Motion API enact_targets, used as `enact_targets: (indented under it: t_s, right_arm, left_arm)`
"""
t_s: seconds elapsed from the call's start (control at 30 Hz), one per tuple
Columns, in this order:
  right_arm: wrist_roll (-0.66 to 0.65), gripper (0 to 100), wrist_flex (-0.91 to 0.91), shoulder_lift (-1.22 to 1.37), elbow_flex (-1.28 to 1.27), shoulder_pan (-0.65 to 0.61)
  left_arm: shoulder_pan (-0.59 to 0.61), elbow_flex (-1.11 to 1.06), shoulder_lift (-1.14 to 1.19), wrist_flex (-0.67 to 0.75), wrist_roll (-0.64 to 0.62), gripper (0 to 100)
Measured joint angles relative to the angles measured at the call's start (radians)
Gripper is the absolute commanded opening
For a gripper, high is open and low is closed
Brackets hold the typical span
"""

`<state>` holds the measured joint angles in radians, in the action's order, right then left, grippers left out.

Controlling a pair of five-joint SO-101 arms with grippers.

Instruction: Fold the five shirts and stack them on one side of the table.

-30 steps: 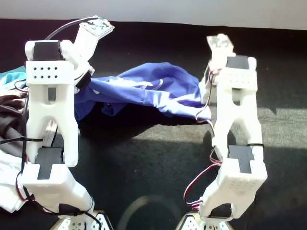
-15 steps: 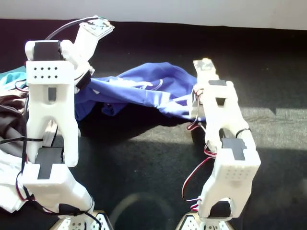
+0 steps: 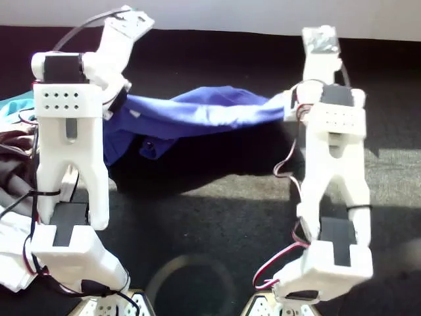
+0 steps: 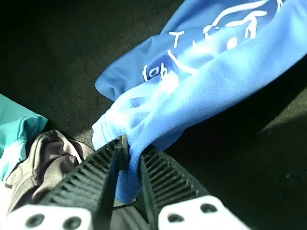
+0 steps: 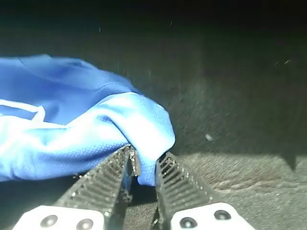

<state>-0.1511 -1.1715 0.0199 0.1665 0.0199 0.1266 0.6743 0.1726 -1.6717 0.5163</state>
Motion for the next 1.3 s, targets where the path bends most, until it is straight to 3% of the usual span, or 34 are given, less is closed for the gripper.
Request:
enact_targets:
  t_s: [0.3, 0.5, 1.0, 1.3]
  right_arm:
    - [0.0, 0.6, -0.098, -0.299, 0.226, 0.069]
    - [-0.06, 0.6, -0.16, -0.468, 0.465, 0.146]
    - [-0.138, 0.6, -0.281, -0.855, 0.597, 0.224]
    - [-0.236, 0.6, -0.224, -0.875, 0.588, 0.227]
  left_arm:
    - [-0.037, 0.417, -0.02, -0.083, -0.098, 1]
    - [-0.038, 0.572, -0.195, -0.091, -0.103, 1]
    - [-0.038, 0.319, -0.68, -0.091, -0.103, 1]
    - [-0.038, 0.061, -0.753, -0.083, -0.103, 1]
